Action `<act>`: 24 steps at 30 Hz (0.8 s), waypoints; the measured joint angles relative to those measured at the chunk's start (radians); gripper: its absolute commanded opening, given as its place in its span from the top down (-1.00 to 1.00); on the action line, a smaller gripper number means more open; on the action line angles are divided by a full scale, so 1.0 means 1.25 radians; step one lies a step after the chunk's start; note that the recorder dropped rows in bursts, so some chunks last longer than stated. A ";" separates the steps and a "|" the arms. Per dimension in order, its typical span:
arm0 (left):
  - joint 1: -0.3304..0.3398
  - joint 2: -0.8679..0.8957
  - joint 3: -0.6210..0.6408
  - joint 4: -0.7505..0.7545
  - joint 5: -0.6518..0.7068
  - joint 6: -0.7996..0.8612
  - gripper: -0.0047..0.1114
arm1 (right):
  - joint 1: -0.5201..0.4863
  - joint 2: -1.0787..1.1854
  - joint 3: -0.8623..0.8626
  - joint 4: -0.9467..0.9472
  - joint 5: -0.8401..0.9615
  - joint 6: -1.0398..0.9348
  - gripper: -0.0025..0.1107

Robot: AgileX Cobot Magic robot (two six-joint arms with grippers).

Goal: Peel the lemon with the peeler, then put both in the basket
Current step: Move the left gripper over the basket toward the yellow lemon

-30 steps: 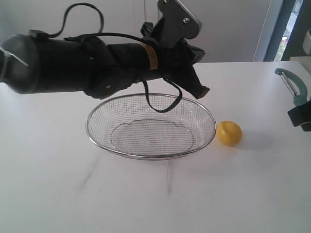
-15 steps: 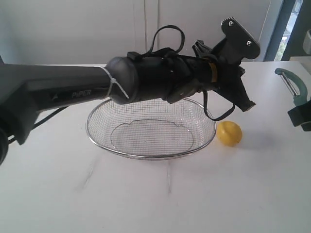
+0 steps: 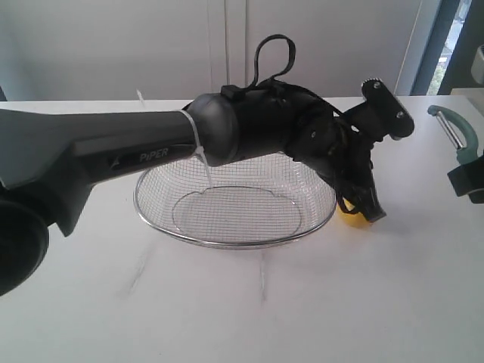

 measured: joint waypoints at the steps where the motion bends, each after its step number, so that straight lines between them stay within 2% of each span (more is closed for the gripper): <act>1: 0.000 0.001 -0.009 -0.051 0.021 0.057 0.92 | 0.000 0.000 0.000 0.000 0.000 0.000 0.96; 5: 0.000 0.004 -0.041 -0.189 0.093 0.216 0.92 | 0.000 0.000 0.000 0.000 -0.002 0.000 0.96; 9: 0.000 0.023 -0.099 -0.241 0.150 0.267 0.92 | 0.000 0.000 0.000 0.000 -0.002 0.000 0.96; 16: 0.000 0.091 -0.193 -0.236 0.244 0.291 0.92 | 0.000 0.000 0.000 0.000 -0.003 0.000 0.96; 24: 0.003 0.122 -0.224 -0.172 0.231 0.298 0.88 | 0.000 0.000 0.000 0.000 -0.003 0.004 0.96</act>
